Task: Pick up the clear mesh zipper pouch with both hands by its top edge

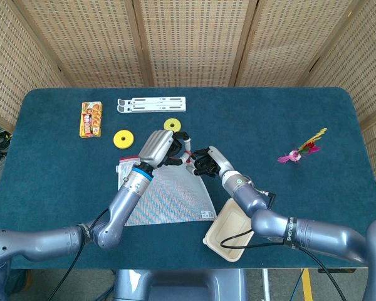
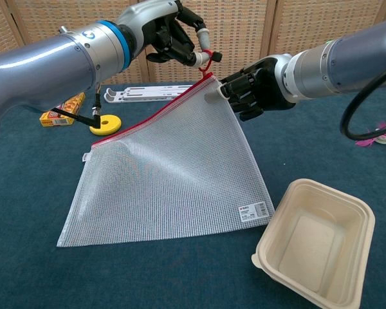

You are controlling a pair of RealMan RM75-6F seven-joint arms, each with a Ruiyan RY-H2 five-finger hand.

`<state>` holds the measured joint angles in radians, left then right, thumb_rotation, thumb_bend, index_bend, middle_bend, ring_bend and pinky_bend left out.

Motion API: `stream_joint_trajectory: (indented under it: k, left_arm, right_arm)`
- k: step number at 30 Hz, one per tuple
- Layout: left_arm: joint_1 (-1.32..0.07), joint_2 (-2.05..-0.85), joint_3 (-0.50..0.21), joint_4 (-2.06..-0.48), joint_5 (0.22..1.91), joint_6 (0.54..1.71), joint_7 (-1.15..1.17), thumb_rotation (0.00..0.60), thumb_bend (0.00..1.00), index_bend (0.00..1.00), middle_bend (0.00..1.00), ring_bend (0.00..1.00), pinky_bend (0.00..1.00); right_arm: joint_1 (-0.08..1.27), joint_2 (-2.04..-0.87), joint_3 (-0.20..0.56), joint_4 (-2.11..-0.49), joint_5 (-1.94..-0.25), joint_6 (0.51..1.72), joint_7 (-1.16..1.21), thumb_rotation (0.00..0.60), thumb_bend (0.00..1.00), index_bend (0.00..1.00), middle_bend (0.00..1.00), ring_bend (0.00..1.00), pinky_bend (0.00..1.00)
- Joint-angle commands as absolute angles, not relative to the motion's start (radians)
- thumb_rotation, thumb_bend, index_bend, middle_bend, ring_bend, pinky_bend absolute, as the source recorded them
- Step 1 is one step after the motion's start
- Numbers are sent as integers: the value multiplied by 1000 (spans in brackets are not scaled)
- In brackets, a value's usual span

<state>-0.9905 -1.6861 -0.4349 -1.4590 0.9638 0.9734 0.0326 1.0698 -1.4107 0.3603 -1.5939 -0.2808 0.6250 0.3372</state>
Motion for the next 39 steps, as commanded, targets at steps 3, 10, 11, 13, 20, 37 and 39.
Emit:
stream_joint_trajectory:
  k: [3,10,11,13,20,37,39]
  left_arm:
    - [-973,-1671,-428,-1443,962,966,10,600,730,868,955,887,960]
    - [-944,-1649,-416,-1421,964,956,-29,600,730,868,955,887,960]
    - [-940,-1646,-413,-1415,967,955,-34,600,730,868,955,887,960]
    - [-934,-1643,-408,-1404,972,953,-41,600,730,869,955,887,960]
    - [-920,-1637,-401,-1374,980,936,-78,600,731,868,955,887,960]
    - [-884,-1593,-379,-1306,973,884,-113,600,730,868,955,887,960]
    - [-873,-1571,-376,-1300,962,874,-115,600,730,868,956,887,960]
  right_arm:
    - [1045,-1403,380,-1610,-303,629,350,600,607,704,929,893,978]
    - [1013,-1390,413,-1620,-320,623,378,600,629,716,937,896,978]
    - [1009,-1386,420,-1621,-324,620,383,600,631,718,938,896,977]
    - [1002,-1380,431,-1625,-330,614,391,600,642,720,940,896,978]
    - [983,-1359,479,-1642,-341,596,427,600,676,727,945,899,978]
    - [917,-1297,563,-1658,-348,576,522,600,685,728,945,899,978]
    - [906,-1282,570,-1656,-342,566,535,600,685,728,945,899,978]
